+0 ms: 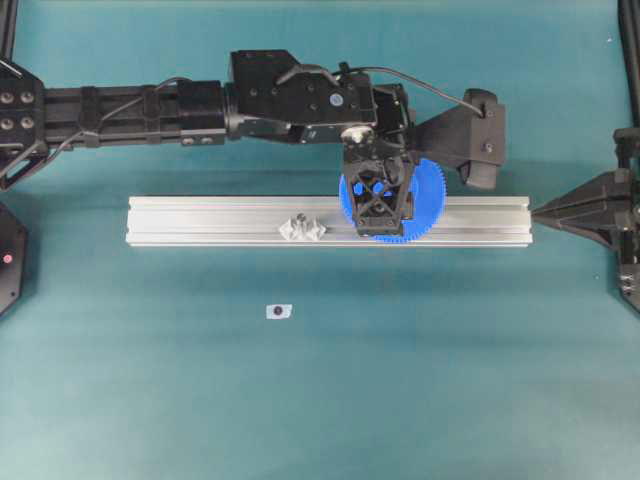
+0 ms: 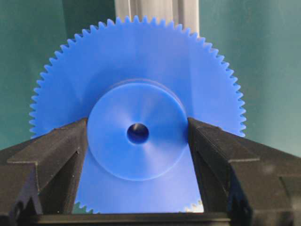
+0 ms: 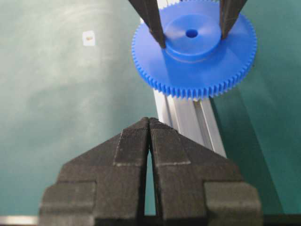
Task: Find the location of the shaft and insert the large gear.
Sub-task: 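Lower the gear down onto the shaft with the left gripper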
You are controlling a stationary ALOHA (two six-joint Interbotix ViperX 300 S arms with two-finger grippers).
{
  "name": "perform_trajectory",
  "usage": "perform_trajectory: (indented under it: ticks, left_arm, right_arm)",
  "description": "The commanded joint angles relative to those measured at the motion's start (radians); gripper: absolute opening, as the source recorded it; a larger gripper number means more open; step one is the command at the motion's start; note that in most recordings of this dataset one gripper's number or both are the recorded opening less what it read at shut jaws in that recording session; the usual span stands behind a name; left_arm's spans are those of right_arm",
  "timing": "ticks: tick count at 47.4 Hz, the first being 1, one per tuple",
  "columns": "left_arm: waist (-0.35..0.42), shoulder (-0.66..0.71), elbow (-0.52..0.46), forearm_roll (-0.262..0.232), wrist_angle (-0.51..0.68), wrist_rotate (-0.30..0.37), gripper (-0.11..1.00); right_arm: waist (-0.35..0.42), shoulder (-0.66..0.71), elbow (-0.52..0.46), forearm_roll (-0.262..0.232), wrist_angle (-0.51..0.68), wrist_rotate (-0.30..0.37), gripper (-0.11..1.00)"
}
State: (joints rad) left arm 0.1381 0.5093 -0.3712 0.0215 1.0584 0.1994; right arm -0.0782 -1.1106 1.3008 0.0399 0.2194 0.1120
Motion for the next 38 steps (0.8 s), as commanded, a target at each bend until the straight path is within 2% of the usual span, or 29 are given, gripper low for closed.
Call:
perform_trajectory:
  ticks: [1, 4, 7, 10, 18, 38]
  left_arm:
    - [0.005, -0.029, -0.015, 0.006, -0.005, -0.002, 0.71]
    - [0.0, -0.029, -0.015, 0.008, -0.006, 0.0, 0.73]
    - [-0.006, -0.029, -0.017, 0.006, -0.008, 0.002, 0.84]
    - [-0.008, -0.029, -0.017, 0.006, -0.008, 0.002, 0.89]
    - [-0.014, -0.029, -0.032, 0.006, -0.005, 0.002, 0.84]
    - [-0.014, -0.023, -0.077, 0.006, 0.012, 0.003, 0.85]
  right_arm:
    - [-0.002, 0.006, -0.011, 0.0, -0.005, 0.009, 0.02]
    - [-0.002, 0.006, -0.011, 0.0, -0.003, 0.009, 0.02]
    - [-0.002, 0.006, -0.011, 0.0, -0.005, 0.009, 0.02]
    - [-0.002, 0.006, -0.011, 0.0, -0.005, 0.009, 0.02]
    - [-0.002, 0.006, -0.011, -0.002, -0.005, 0.009, 0.02]
    - [-0.002, 0.002, -0.011, -0.002, -0.003, 0.009, 0.02]
